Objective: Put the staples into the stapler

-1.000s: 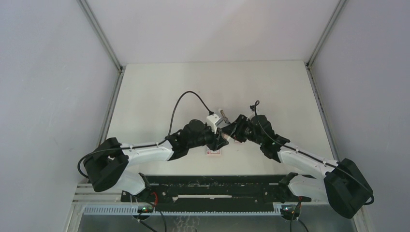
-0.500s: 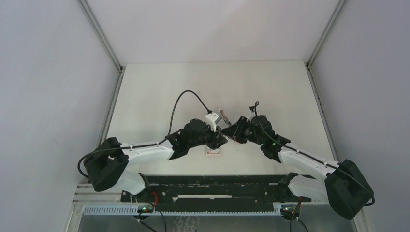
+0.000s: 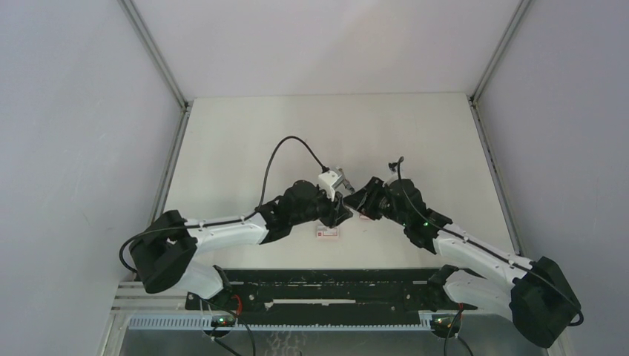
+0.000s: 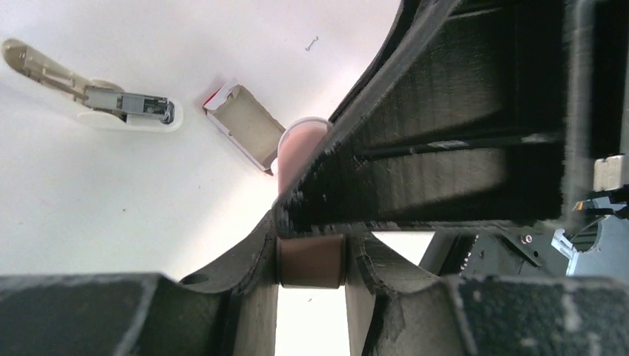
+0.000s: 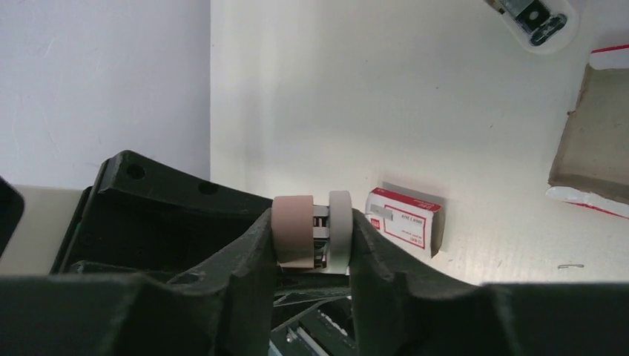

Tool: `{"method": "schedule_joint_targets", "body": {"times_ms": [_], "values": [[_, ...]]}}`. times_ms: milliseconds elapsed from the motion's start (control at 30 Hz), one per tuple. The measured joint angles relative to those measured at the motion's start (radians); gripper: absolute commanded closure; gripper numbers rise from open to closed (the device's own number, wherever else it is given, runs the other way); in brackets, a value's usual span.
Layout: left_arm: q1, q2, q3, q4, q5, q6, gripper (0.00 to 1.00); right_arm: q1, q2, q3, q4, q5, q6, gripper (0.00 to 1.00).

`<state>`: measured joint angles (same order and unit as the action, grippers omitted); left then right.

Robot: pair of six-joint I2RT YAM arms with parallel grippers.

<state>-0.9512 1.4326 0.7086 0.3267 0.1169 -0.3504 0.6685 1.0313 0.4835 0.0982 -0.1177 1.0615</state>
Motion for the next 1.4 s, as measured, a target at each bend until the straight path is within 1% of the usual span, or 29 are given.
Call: {"method": "schedule_joint_targets", "body": {"times_ms": [33,67,100,233,367,600,700,900,1033,1100,1133,1167,1267,1333,1400], "values": [[0.0,-0.002,0.001,0.001,0.003,0.005,1.0,-0.002,-0.011,0.0,-0.006,-0.003,-0.001,0.31],[-0.003,-0.004,0.002,0.002,0.006,0.014,1.0,-0.002,-0.023,0.0,-0.01,-0.016,0.001,0.2],[-0.003,-0.005,0.002,0.0,0.006,0.023,1.0,-0.002,-0.037,0.0,-0.01,-0.023,0.008,0.15],[-0.001,-0.006,0.002,-0.022,0.017,0.055,1.0,-0.027,-0.112,0.0,-0.009,-0.052,-0.015,0.13],[-0.001,-0.011,0.002,-0.027,0.027,0.076,1.0,-0.061,-0.15,0.0,-0.04,-0.07,-0.038,0.12],[0.022,-0.055,-0.015,-0.057,0.043,0.092,1.0,-0.109,-0.23,0.0,-0.12,-0.04,-0.123,0.13],[0.084,-0.081,-0.031,-0.099,0.039,0.096,1.0,-0.144,-0.247,0.012,-0.178,-0.019,-0.202,0.13],[0.299,-0.055,-0.045,-0.198,0.014,0.09,0.99,-0.19,-0.215,0.061,-0.282,0.04,-0.357,0.13],[0.338,-0.002,-0.044,-0.263,0.0,0.091,0.95,-0.196,-0.171,0.063,-0.315,0.058,-0.416,0.14],[0.346,0.033,-0.039,-0.295,-0.002,0.092,0.91,-0.196,-0.148,0.063,-0.326,0.058,-0.432,0.14],[0.349,0.055,-0.033,-0.314,-0.002,0.095,0.87,-0.196,-0.138,0.063,-0.331,0.058,-0.438,0.14],[0.351,0.074,-0.027,-0.328,-0.002,0.1,0.79,-0.196,-0.13,0.063,-0.334,0.058,-0.443,0.14],[0.352,0.102,-0.005,-0.359,-0.003,0.107,0.48,-0.196,-0.12,0.063,-0.337,0.058,-0.456,0.14],[0.352,0.104,0.006,-0.37,-0.01,0.115,0.41,-0.196,-0.119,0.063,-0.337,0.058,-0.463,0.14],[0.352,0.103,0.007,-0.379,-0.025,0.119,0.37,-0.196,-0.119,0.063,-0.338,0.058,-0.469,0.14]]}}
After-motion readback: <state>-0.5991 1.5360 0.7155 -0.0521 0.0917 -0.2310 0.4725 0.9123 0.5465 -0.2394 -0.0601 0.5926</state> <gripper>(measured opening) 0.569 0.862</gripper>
